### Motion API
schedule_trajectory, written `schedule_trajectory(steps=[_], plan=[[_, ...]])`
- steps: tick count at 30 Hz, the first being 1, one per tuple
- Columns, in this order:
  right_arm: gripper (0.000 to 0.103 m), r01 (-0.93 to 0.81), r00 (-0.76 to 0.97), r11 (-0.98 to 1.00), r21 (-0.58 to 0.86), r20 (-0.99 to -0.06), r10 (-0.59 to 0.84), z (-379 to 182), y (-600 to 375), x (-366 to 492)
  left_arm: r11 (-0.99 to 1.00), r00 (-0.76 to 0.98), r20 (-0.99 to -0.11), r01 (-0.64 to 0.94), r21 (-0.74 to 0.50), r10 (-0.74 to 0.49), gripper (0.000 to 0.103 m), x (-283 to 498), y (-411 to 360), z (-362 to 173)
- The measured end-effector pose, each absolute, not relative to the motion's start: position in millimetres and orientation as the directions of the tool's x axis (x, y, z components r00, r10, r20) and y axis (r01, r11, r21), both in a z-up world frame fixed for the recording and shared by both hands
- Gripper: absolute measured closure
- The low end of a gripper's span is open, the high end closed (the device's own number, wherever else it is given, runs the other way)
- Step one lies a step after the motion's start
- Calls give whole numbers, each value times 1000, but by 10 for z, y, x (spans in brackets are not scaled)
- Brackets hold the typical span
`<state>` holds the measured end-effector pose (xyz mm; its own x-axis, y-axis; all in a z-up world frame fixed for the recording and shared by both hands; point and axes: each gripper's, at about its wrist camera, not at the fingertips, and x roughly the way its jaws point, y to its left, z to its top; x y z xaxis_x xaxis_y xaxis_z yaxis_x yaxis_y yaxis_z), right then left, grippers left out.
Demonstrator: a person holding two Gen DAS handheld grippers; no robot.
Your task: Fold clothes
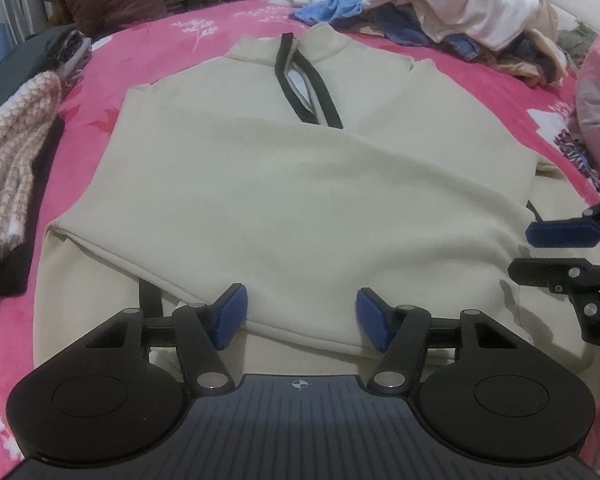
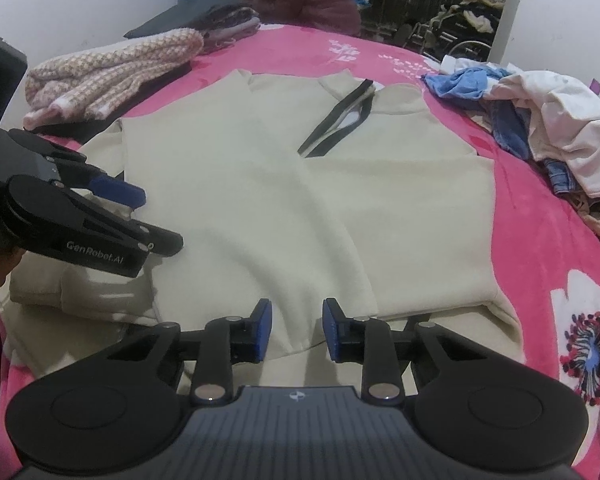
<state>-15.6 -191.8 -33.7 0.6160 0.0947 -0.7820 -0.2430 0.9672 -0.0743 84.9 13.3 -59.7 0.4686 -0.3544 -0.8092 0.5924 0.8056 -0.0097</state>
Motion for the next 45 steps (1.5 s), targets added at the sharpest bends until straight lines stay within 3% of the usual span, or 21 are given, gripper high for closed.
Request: schedule_trajectory(steps=[10, 14, 19, 25, 32, 37, 45], plan=[[83, -223, 642, 970, -100, -764, 69, -266, -2080, -152, 778, 449, -791, 625, -53, -415, 47, 908, 205, -502], [83, -278, 636, 959, -60, -760, 137, -270, -2085, -173, 750, 400, -809, 657, -75, -431, 47, 995, 241, -566], [84, -354, 548, 935, -32, -817, 179, -549, -2078, -293, 709, 368, -804, 699, -92, -467, 47, 1004, 412, -667], [87, -412, 509, 911, -25, -835, 208, -449, -2320, -383, 675, 363, -786, 733, -91, -501, 46, 1260, 511, -301], [87, -333, 572, 943, 13, -792, 213, -319, -2557, 50, 687, 437, -745, 725, -39, -504, 43, 1747, 340, -386], [87, -282, 603, 960, 3, -777, 179, -359, -2704, 294, 745, 427, -761, 658, -110, -489, 44, 1892, 429, -555], [86, -143, 651, 985, 93, -741, 164, -357, -3077, 907, 767, 491, -688, 625, -149, -534, 42, 2373, 323, -380]])
